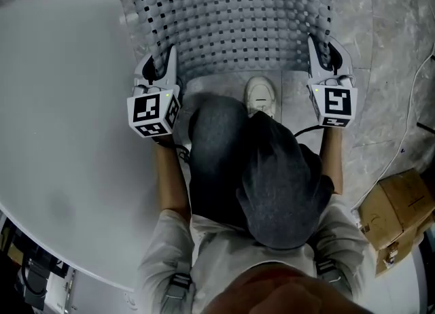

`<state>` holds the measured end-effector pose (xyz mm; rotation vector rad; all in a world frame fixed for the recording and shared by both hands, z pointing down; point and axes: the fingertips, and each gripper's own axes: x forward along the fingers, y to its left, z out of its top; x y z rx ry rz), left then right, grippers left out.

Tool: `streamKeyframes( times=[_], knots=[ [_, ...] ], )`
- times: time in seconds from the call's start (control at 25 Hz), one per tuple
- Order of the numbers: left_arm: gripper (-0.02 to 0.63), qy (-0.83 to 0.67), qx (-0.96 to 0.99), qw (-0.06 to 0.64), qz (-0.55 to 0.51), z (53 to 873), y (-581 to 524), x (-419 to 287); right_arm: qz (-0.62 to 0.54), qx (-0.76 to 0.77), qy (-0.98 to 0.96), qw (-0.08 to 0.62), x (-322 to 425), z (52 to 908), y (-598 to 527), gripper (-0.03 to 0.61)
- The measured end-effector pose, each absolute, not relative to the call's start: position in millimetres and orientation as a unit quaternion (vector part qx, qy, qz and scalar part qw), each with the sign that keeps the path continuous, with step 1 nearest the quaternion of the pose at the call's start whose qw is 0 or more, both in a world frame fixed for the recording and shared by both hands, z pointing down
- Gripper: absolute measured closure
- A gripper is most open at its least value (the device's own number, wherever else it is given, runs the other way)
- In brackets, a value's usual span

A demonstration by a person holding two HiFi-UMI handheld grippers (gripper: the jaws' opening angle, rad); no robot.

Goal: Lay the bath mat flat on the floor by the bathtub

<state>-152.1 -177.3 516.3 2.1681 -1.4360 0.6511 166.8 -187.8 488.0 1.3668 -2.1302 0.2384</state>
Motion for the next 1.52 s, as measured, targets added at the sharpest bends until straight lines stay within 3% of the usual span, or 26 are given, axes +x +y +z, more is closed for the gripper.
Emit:
streamKeyframes(
  times=[1.52],
  knots=[
    [0.504,-0.528,0.76,0.274,0.262,602.6,-188.9,-162.7,0.146,0.505,-0.777,0.347,170.8,585.8,-206.5,0.491]
  ],
)
